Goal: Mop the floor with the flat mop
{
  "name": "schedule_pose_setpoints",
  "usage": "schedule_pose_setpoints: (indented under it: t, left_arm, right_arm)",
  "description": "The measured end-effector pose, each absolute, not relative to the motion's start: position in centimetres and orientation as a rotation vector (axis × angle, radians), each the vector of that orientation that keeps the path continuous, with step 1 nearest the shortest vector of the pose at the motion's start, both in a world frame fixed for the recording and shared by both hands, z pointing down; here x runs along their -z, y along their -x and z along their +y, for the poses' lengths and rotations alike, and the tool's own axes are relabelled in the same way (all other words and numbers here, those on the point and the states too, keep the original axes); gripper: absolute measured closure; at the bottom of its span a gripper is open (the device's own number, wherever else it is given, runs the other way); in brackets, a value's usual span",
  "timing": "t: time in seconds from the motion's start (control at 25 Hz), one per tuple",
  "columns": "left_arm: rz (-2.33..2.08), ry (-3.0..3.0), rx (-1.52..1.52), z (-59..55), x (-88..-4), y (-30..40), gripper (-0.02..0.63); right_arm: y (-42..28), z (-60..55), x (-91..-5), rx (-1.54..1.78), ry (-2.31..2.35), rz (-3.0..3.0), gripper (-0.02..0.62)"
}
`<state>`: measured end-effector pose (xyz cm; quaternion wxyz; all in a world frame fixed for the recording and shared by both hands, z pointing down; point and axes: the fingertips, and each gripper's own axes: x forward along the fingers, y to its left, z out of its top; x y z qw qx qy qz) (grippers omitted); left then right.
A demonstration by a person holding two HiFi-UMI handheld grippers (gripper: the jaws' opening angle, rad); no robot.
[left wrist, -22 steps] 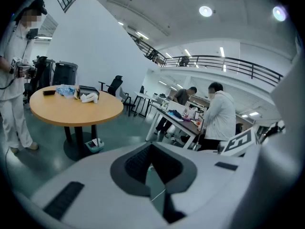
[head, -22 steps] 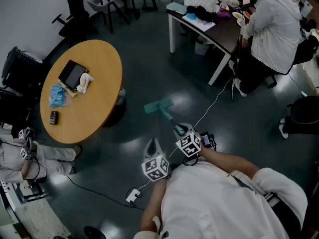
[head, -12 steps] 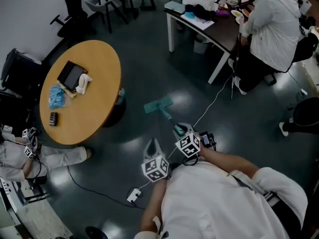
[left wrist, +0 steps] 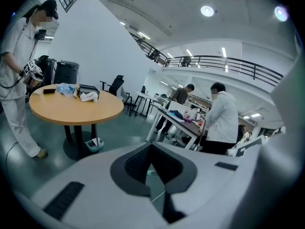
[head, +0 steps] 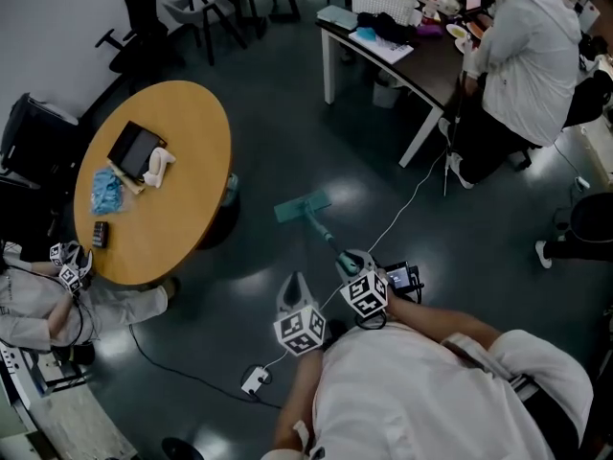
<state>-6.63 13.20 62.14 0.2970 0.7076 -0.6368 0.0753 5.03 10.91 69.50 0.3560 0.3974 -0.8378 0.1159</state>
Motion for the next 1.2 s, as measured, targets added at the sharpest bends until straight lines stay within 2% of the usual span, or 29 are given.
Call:
schedule_pose_setpoints:
  t: [0.28,0.64,1.2]
  left_arm:
    - [-1.778,-1.822,-0.158,9.2,-61.1,4.4,0.601]
    - [-1.821,-1.766,-0.114,5.1,-60.9,2.8,0.601]
    - [-1.778,-1.799,-0.153,-9.1,-63.7,12.8,0.601]
  right_arm:
    - [-6.6,7.3,-70.3,-0.271,-0.964,-2.179,0.480]
    - [-4.4,-0.8,-71.6,-0.239,-0.935,-2.213,0.480]
    - [3.8,-15.9,-73.1,-0.182,-0.988,-2.201,0.480]
